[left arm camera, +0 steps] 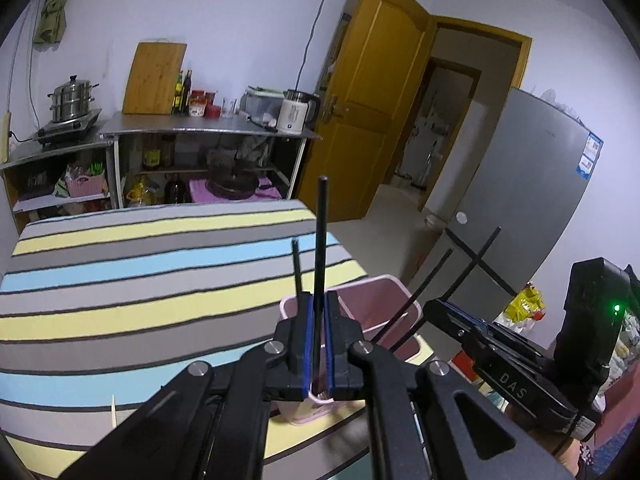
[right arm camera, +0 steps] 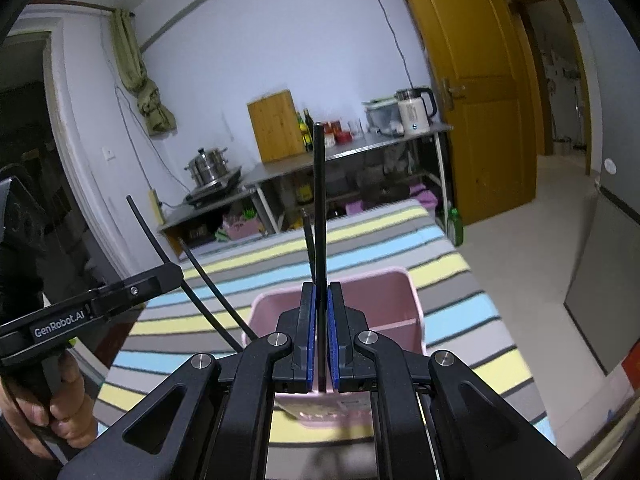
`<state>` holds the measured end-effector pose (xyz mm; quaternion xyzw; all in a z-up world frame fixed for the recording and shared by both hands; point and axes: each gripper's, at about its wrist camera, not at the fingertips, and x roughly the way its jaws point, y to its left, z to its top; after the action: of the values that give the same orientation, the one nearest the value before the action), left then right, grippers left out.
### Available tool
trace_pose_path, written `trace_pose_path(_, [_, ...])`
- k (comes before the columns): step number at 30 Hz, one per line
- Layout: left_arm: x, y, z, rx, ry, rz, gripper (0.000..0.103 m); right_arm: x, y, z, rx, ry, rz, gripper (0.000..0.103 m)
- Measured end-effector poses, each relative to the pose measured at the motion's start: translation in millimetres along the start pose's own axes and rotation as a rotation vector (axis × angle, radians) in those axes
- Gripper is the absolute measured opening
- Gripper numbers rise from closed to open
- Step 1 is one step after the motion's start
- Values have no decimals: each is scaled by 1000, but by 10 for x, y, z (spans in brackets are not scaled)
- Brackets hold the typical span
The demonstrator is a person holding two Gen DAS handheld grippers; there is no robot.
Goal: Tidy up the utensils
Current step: 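Lift both black chopsticks and carry them over the pink basket, then lower the chopsticks into the basket and open both tools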
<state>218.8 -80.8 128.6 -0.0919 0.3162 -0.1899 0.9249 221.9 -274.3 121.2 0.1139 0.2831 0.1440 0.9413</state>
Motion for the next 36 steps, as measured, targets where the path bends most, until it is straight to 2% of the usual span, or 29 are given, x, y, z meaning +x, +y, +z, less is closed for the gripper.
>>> trace_pose_path(6, [119,42,-127,-10,39,16,6,158,-64,-130,5,60,0,6])
trace_pose_path(12, [121,114,-185,-35,44,20,6,190,-36,-199,-10,87,2,7])
trace_pose_path(15, [96,132,-183,-35,39,20,7,157,-30,-226,-18,83,-12,12])
trace_pose_path(17, [53,137,-200,-31,34,24,10,107,-34,-225,-20,68,-22,19])
trace_pose_path(23, [-149,124,-329,-9,0,45,11,-46,-92,-298,0,46,-21,20])
trace_pose_path(30, [-396,96,-600,14,-32,74,11,-282,29,-508,-32,31,-5,20])
trace_pose_path(36, [-587,120,-872,36,-56,102,12,-403,181,-747,-70,52,9,20])
